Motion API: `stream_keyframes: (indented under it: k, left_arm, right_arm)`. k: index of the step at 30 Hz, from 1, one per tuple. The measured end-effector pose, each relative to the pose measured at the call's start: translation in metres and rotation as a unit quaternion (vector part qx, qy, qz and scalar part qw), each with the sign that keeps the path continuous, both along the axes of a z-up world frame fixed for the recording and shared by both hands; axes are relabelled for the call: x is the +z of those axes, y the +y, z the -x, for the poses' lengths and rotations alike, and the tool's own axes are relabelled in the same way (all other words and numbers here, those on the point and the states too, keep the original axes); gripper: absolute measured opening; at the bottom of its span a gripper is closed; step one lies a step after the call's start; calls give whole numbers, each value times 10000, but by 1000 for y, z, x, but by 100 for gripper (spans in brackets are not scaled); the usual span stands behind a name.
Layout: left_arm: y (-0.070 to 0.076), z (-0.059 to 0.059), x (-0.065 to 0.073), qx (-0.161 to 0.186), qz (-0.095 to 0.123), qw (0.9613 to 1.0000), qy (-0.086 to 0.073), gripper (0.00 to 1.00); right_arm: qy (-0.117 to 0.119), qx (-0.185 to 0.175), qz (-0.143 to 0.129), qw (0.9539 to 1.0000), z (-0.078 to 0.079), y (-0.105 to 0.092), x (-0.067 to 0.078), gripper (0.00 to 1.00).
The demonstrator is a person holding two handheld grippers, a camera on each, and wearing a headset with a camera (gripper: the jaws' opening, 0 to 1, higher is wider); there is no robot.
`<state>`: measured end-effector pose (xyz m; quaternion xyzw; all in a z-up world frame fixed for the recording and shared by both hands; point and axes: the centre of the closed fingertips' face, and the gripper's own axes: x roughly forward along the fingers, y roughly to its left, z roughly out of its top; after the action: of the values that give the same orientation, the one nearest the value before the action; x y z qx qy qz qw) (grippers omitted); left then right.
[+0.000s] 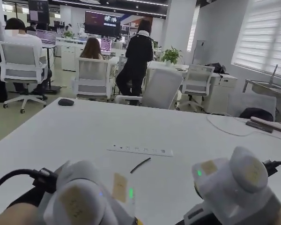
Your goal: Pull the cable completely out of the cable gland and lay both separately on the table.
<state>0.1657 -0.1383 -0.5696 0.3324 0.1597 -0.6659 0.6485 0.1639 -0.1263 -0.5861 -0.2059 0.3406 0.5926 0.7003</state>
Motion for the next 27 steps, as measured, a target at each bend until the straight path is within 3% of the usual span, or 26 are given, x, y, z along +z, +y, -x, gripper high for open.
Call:
stream_keyframes:
  k: [5,7,13,15,17,19,21,22,25,27]
  left_arm:
    - [3,-1,-1,-34,-140,9995,-295,17]
    - [3,0,1,-52,-118,9993,-340,17]
    - [1,1,2,-157,-188,9983,-536,17]
    - [1,2,1,-206,-247,9975,-626,17]
    - [2,2,0,-224,-316,9972,-634,17]
    - [3,0,0,-170,-325,9976,-594,17]
    - [4,-3,-1,-70,-324,9984,-454,17]
    - [4,-3,-2,71,-292,9994,-197,17]
    - [4,-7,-2,110,-255,9996,6,17]
    - [3,-7,-1,205,-171,9991,340,16]
  right_arm:
    - [340,-117,-267,9990,0,-5,8,13]
    - [467,-114,-303,9984,1,-5,8,13]
    - [550,-52,-172,9983,-3,2,3,17]
    - [652,59,-107,9978,2,4,1,13]
    - [570,97,-22,9983,3,5,0,12]
    - [449,81,55,9989,1,5,0,12]
    - [428,-41,113,9990,0,6,0,12]
    - [204,14,223,9995,-3,4,-1,11]
    - [-137,45,427,9990,-5,5,-2,11]
    - [-327,61,552,9979,-6,4,-3,11]
